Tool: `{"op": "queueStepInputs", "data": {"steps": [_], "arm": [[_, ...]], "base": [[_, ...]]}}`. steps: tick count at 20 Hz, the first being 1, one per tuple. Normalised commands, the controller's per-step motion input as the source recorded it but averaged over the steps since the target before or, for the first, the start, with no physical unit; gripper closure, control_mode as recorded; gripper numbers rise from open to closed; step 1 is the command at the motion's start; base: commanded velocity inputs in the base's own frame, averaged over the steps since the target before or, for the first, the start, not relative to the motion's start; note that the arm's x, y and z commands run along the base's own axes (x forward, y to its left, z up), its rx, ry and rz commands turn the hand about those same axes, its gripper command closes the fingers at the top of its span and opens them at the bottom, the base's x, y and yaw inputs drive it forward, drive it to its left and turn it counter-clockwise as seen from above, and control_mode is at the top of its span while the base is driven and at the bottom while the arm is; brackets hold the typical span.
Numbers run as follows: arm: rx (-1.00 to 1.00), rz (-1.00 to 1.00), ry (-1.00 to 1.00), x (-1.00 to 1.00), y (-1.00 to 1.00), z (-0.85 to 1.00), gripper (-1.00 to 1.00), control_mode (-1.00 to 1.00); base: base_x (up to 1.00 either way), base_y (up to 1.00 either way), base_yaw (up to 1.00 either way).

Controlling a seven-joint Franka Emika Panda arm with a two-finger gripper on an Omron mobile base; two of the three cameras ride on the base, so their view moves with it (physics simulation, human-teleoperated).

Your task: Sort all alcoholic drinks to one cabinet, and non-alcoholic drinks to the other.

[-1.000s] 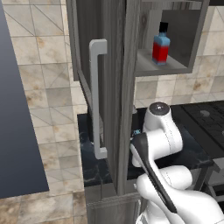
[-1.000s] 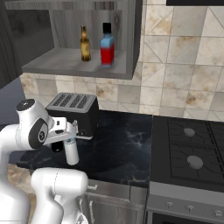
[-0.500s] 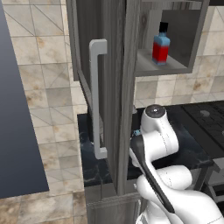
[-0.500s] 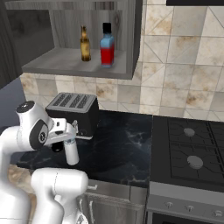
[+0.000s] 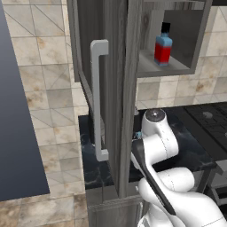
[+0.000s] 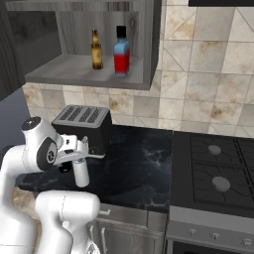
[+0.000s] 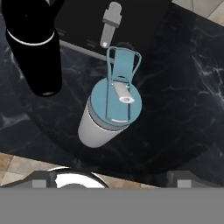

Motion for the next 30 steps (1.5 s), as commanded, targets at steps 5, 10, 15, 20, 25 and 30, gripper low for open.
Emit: {"op": "queueStepInputs", "data": {"steps": [5, 10, 15, 20, 25, 30], "arm": [[0.00, -0.01, -0.11, 0.06, -0.04, -0.31, -1.00, -1.00], [0.00, 0.00, -0.10, 0.06, 0.00, -0.32, -1.00, -1.00], [0.00, 0.00, -0.10, 0.05, -0.01, -0.29, -1.00, -1.00], [0.00, 0.00, -0.09, 0.06, -0.03, -0.29, -1.00, -1.00], [0.00, -0.02, -0.07, 0.04, -0.10, -0.28, -1.00, -1.00], [0.00, -0.03, -0.07, 0.03, -0.13, -0.26, -1.00, -1.00]], "base": [[0.00, 0.00, 0.00], [0.00, 0.00, 0.00], [0.00, 0.00, 0.00], [0.00, 0.00, 0.00], [0.00, 0.00, 0.00], [0.00, 0.00, 0.00]]}}
